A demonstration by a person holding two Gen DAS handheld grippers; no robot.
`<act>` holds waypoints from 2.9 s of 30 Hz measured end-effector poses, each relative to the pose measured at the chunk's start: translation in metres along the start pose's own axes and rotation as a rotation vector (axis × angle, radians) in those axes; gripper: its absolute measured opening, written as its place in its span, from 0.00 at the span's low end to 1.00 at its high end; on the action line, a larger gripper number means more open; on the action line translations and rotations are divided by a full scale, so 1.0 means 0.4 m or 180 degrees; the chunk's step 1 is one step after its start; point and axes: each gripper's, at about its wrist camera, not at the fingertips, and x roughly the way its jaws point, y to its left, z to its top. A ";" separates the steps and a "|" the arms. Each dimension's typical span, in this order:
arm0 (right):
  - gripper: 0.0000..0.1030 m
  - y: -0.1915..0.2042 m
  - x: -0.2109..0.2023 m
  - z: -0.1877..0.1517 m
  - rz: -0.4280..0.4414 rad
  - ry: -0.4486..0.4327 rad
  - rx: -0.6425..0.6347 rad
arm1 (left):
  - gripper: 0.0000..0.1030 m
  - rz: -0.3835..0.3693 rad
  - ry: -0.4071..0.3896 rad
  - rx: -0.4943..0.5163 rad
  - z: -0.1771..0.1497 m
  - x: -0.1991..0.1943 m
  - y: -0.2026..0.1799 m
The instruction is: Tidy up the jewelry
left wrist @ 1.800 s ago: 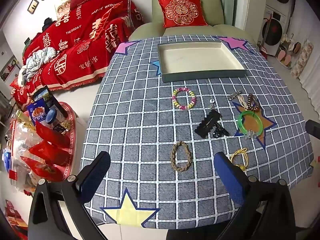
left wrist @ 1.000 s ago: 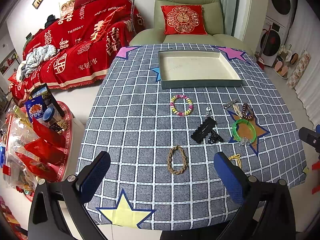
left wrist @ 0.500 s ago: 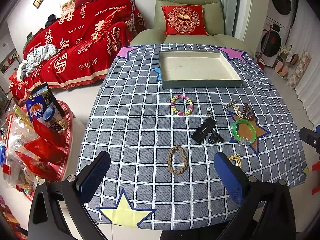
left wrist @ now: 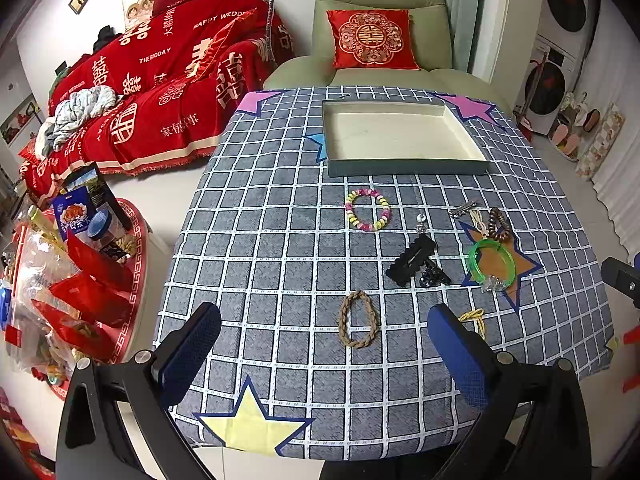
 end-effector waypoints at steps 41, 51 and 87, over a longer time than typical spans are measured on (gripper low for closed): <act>1.00 -0.002 -0.002 0.001 -0.0019 -0.0002 -0.0001 | 1.00 0.0005 -0.0002 -0.0016 -0.001 0.001 0.012; 1.00 -0.001 -0.001 0.001 -0.0023 0.0000 -0.0001 | 1.00 0.0003 -0.0003 -0.0017 -0.002 0.001 0.013; 1.00 -0.010 0.091 -0.028 -0.0025 0.0459 0.0152 | 1.00 -0.0116 0.0573 -0.0026 -0.021 0.131 0.024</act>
